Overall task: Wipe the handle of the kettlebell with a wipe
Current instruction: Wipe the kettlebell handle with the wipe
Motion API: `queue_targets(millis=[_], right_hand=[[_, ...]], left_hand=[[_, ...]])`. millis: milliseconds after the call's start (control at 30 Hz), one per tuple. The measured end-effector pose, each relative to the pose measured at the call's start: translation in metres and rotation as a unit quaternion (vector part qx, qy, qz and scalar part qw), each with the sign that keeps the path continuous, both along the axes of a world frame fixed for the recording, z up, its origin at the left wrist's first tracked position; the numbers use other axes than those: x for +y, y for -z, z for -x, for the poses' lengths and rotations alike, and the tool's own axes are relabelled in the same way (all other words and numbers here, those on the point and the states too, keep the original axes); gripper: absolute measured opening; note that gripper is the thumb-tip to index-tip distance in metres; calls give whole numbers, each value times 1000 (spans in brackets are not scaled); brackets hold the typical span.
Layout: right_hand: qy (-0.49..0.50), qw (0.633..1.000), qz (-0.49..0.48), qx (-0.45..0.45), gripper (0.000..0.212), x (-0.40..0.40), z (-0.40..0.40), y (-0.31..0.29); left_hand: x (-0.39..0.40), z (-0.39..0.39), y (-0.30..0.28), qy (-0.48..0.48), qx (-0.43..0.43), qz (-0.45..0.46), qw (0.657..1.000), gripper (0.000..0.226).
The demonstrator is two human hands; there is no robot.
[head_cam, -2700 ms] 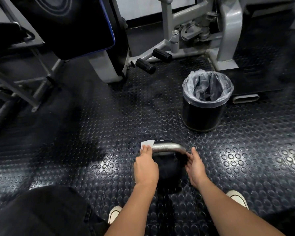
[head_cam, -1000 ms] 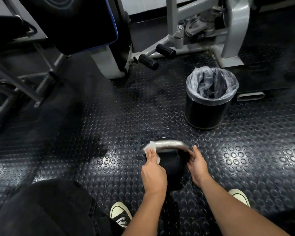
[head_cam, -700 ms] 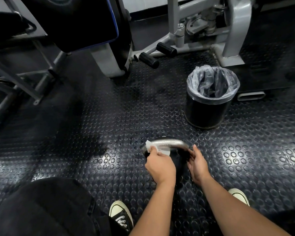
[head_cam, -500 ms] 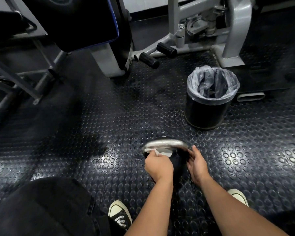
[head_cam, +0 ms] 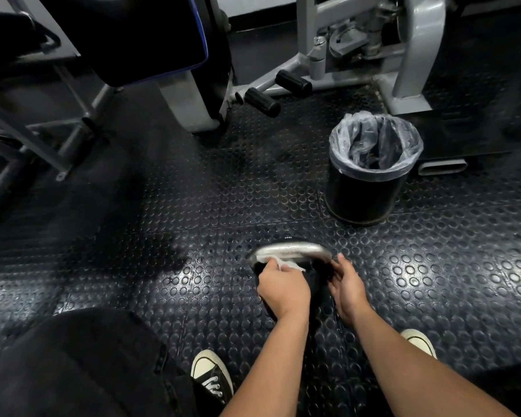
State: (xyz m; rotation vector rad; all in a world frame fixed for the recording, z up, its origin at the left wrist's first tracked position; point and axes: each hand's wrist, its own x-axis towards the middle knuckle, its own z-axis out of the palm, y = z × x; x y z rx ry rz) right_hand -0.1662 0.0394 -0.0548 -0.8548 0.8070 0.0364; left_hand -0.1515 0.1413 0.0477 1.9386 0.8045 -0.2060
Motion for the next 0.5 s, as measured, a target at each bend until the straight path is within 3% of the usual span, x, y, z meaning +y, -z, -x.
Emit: queue_targets(millis=[100,167,267,500], right_hand=[[-3,1000,2,-1,24,-1,0,1],[-6,1000,2,-1,24,-1,0,3],[-5,1000,4,-2,25,-2,0,4],[-12,1000,7,-4,25,-1,0,4]], left_hand=[[2,-3,0,-39,-2,35,999,30],[3,-5,-1,-63,6,62,996,19],[0,-2,-1,-66,23,53,996,36],[-1,-4,5,-103,2,100,990,40]])
